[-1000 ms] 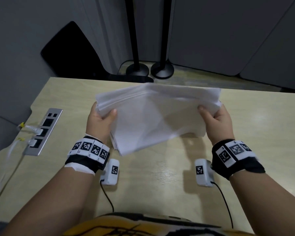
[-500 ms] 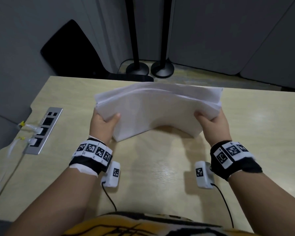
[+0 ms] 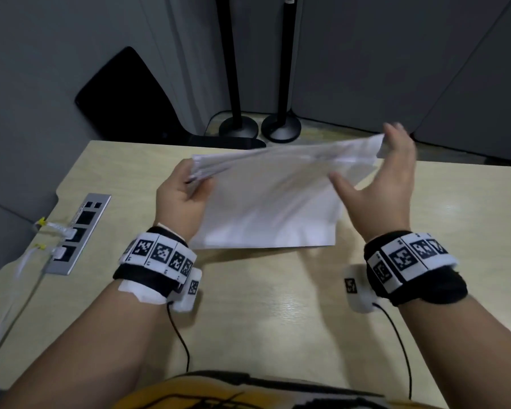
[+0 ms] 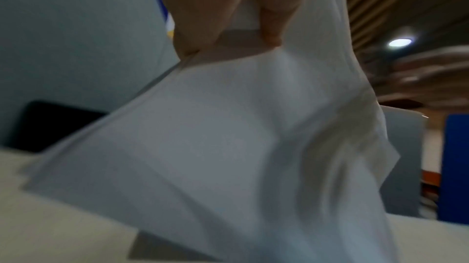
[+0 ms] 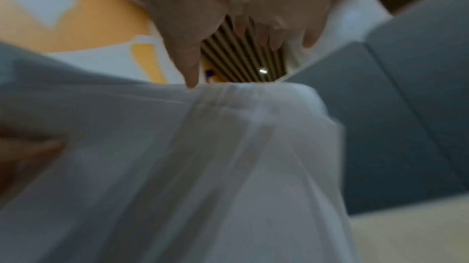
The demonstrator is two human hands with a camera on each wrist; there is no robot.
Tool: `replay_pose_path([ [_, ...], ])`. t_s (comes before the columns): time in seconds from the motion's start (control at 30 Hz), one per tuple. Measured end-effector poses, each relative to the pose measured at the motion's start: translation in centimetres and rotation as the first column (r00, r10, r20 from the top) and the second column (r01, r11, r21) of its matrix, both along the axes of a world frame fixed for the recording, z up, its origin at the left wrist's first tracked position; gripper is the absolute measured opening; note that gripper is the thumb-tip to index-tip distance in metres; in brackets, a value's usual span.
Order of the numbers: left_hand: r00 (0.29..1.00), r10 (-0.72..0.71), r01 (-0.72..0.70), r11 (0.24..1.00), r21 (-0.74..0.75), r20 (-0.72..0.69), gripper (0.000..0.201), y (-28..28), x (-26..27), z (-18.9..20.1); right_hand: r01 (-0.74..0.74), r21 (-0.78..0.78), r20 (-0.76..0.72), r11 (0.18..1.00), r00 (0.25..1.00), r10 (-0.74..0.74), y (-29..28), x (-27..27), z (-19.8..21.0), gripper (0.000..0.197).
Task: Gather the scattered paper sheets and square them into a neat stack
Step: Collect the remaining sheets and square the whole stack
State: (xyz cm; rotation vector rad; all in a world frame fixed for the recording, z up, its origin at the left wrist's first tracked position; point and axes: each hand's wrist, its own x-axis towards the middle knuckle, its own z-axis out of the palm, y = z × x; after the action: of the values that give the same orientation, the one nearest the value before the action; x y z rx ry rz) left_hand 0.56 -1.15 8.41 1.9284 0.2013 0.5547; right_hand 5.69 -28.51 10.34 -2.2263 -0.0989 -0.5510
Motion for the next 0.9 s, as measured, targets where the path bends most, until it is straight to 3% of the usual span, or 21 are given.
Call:
replay_pose_path([
  [0.07,0.986,-0.155,0.143,0.976,0.162,0.067,0.030,-1.0,0.3,1.3,-0.184,-0.269,-0.011,0.945,0.982,0.188,1.3,-0.4,2.2,0.087],
  [0.13,0.964,-0.252,0.216,0.931,0.295,0.089,0.032,-1.8,0.8,2.3,-0.375,-0.417,-0.169,0.828,0.927,0.335,2.5,-0.6,3.6,0.084],
  [0.2,0.952,-0.286,0.235,0.910,0.341,0.109,0.033,-2.2,1.1,2.9,-0.481,-0.392,-0.290,0.785,0.874,0.391,3.3,-0.5,4.0,0.071],
  [0.33,0.961,-0.240,0.186,0.929,0.321,0.140,0.023,-2.9,1.2,3.9,-0.414,-0.349,-0.169,0.841,0.910,0.378,3.4,-0.4,3.7,0.018],
  [0.43,0.994,-0.074,0.047,0.959,0.279,0.085,0.032,-2.0,1.4,3.6,-0.348,-0.206,-0.123,0.915,0.936,0.329,2.8,-0.1,3.3,0.015],
  [0.53,0.991,0.132,-0.133,0.965,0.225,0.020,0.065,-0.5,1.1,2.4,-0.285,0.097,-0.112,0.954,0.949,0.295,1.6,0.3,3.0,0.021],
  [0.6,0.988,0.144,-0.144,0.990,0.003,-0.048,0.090,-0.1,0.9,1.6,-0.274,0.313,-0.127,0.909,0.937,0.326,0.9,0.5,2.9,0.026],
  [0.67,0.995,0.019,-0.044,0.962,-0.268,-0.096,0.104,0.0,1.1,1.1,-0.259,0.489,-0.161,0.833,0.912,0.378,0.6,0.4,2.4,0.025],
  [0.77,0.987,-0.147,0.101,0.881,-0.461,-0.066,0.089,-0.4,1.5,1.5,-0.220,0.663,-0.190,0.715,0.875,0.445,0.5,0.1,1.5,0.020],
  [0.9,0.989,-0.134,0.145,0.886,-0.440,0.056,0.043,-1.8,1.5,3.3,-0.200,0.738,-0.211,0.645,0.839,0.502,0.1,-0.1,0.6,0.021],
])
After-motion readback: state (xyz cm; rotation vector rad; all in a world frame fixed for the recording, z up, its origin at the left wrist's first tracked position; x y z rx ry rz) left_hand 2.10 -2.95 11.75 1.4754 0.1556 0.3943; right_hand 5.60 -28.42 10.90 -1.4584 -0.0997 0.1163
